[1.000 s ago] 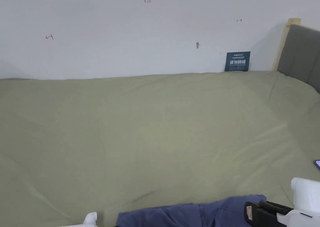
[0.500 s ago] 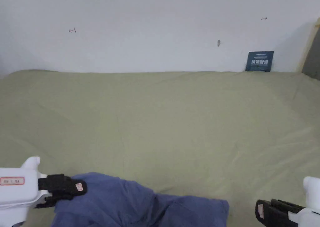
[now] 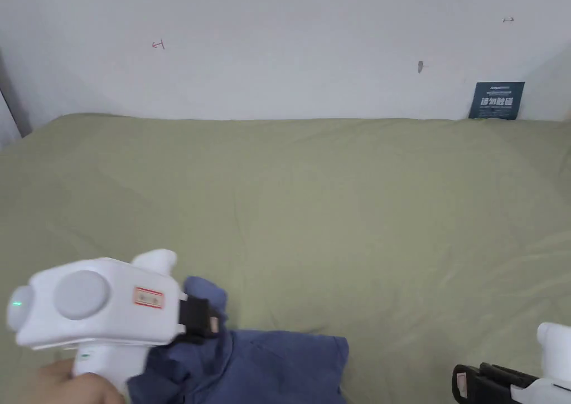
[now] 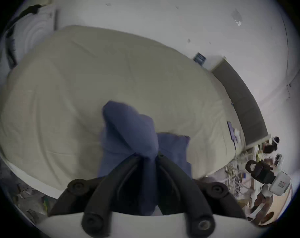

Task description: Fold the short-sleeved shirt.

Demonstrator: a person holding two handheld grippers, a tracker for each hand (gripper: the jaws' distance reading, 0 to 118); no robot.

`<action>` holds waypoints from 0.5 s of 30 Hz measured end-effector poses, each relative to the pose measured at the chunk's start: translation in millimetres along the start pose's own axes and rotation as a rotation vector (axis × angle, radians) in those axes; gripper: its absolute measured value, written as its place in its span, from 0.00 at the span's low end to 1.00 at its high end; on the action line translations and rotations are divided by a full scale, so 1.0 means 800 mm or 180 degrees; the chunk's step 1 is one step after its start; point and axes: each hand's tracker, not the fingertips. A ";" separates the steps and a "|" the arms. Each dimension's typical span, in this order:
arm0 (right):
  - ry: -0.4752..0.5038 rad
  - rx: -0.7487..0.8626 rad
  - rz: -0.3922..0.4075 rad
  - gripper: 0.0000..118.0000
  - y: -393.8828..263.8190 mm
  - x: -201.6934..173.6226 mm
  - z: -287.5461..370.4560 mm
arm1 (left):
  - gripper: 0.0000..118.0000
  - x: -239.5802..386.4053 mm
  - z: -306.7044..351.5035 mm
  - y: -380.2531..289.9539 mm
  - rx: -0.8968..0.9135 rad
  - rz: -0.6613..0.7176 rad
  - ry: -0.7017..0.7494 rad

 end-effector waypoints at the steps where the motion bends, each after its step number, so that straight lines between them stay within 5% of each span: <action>1: -0.0007 -0.0002 -0.0005 0.02 -0.001 0.002 0.003 | 0.08 0.020 -0.018 -0.002 -0.0116 -0.0076 -0.0004; 5: -0.0090 0.0061 -0.0068 0.02 0.000 0.016 0.016 | 0.09 0.058 -0.071 -0.005 -0.0496 -0.0258 -0.0272; 12: -0.0158 0.0121 -0.0104 0.02 0.001 0.031 0.022 | 0.25 0.063 -0.071 -0.011 -0.0650 -0.0052 -0.0673; 15: -0.0127 0.0062 -0.0105 0.02 -0.003 0.030 0.011 | 0.56 0.053 -0.041 -0.003 -0.0446 0.0299 -0.1285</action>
